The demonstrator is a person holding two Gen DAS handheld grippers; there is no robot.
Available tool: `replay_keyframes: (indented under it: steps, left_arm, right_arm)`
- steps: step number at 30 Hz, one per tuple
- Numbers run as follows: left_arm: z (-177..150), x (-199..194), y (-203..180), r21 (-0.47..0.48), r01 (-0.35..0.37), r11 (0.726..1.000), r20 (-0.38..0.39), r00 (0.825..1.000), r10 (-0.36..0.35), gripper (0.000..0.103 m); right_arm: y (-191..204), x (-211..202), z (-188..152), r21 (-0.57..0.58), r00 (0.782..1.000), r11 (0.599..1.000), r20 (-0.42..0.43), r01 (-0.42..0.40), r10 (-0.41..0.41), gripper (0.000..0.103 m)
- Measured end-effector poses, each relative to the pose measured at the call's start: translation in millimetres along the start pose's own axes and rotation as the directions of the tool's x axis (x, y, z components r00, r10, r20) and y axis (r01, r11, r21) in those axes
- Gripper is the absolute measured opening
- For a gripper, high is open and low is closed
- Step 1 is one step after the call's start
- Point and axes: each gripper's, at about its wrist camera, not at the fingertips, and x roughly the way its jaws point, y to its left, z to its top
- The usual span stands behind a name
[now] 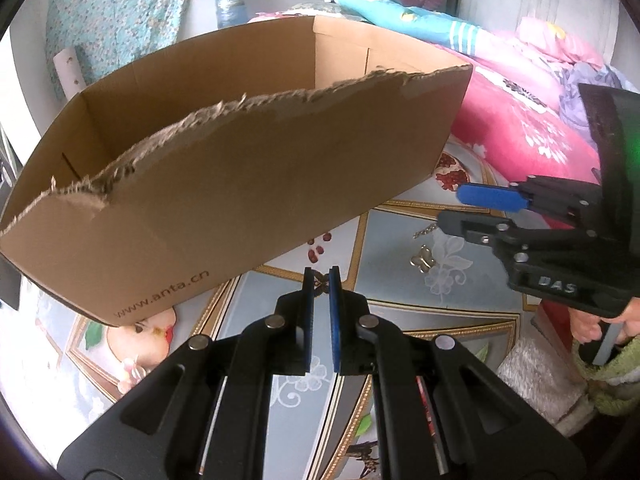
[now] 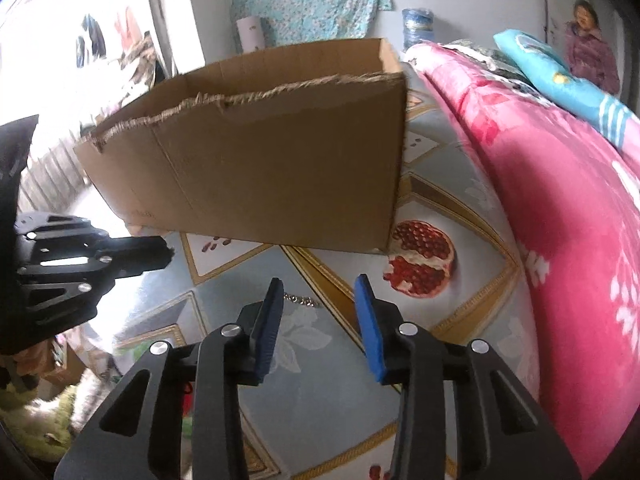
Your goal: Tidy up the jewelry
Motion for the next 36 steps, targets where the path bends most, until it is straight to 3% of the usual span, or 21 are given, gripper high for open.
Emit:
replay_keyframes:
  steps: [7,9,15,23,26,31,33,36]
  left_arm:
    - [-5,4,3,-0.017,0.031,0.999,0.002,1.000,-0.031,0.006]
    - [-5,4,6,-0.021,0.037,0.999,0.006,0.999,-0.037,0.006]
    - [-7,-1,11,-0.034,0.045,0.998,0.027,0.999,-0.044,0.006]
    - [-10,-17,8,-0.024,0.038,0.999,0.062,0.997,-0.036,0.006]
    - [-11,-24,7,-0.021,0.037,0.999,0.073,0.997,-0.035,0.006]
    - [-12,-27,4,-0.010,0.028,1.000,0.073,0.997,-0.027,0.006]
    - [-14,-27,4,-0.008,0.025,1.000,0.070,0.997,-0.024,0.006]
    - [-15,-25,5,-0.011,0.021,1.000,0.063,0.998,-0.020,0.006]
  right_arm:
    - [14,17,4,-0.115,0.999,0.993,-0.048,0.004,-0.010,0.024]
    - [15,18,6,-0.126,0.998,0.992,-0.061,0.008,-0.016,0.010]
    - [0,16,13,-0.038,0.993,0.998,-0.112,-0.049,0.044,0.002]
    - [-28,-16,20,0.139,0.987,0.978,-0.022,-0.157,0.161,0.002]
    - [-26,-26,21,0.114,0.990,0.983,-0.002,-0.142,0.144,0.002]
    - [-14,-15,18,0.035,0.990,0.992,-0.065,-0.124,0.126,0.005]
    - [-9,-11,15,-0.009,0.991,0.994,-0.090,-0.105,0.103,0.012]
    - [-2,-1,13,-0.077,0.989,0.994,-0.128,-0.082,0.071,0.015]
